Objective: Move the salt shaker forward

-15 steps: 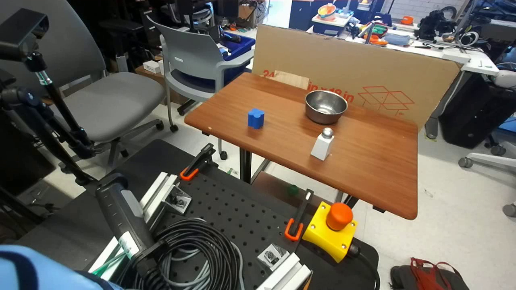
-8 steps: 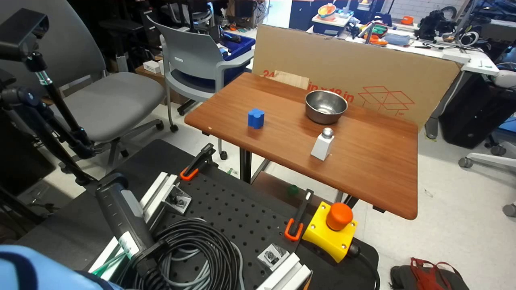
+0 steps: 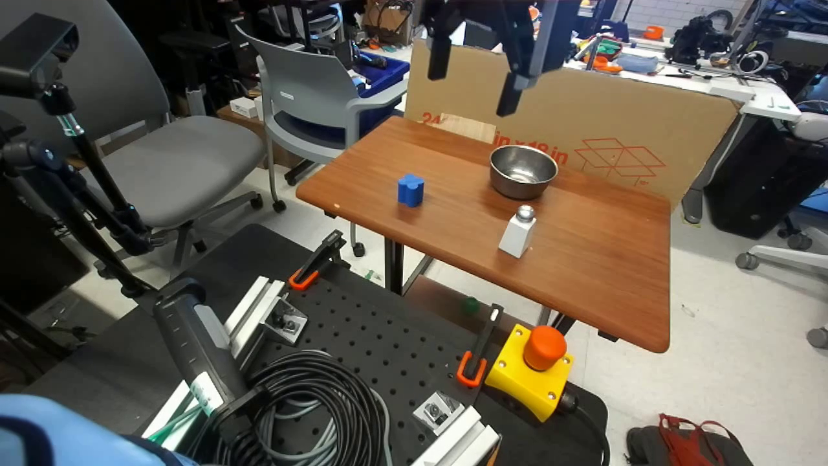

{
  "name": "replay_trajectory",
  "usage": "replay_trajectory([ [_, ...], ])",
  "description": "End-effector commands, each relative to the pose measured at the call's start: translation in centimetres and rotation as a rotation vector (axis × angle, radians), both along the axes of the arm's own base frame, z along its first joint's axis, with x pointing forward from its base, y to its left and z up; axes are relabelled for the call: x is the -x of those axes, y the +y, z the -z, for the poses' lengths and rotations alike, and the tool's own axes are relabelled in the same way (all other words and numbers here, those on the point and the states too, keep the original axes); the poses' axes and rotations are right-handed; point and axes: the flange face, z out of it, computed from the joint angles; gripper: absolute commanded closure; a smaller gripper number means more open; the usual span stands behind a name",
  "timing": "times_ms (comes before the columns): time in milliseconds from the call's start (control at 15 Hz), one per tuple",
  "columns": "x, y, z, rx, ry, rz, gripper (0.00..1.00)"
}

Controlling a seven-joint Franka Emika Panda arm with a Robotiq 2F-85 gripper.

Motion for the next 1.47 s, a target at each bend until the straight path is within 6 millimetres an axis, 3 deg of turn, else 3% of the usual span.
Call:
replay_trajectory([
  [0,-3.4,-2.9,3.9,-0.02,0.041,-0.007,0.0],
  [667,-9.1,-5.6,11.8,0.121,0.063,-0.05,0.0],
  [1267,-11.1,-5.9,17.2,0.231,0.154,-0.121,0.0],
  [1333,-11.1,-5.8,17.6,0.235,0.162,-0.133,0.01],
  [1400,-11.1,-5.7,17.9,0.236,0.169,-0.139,0.26],
])
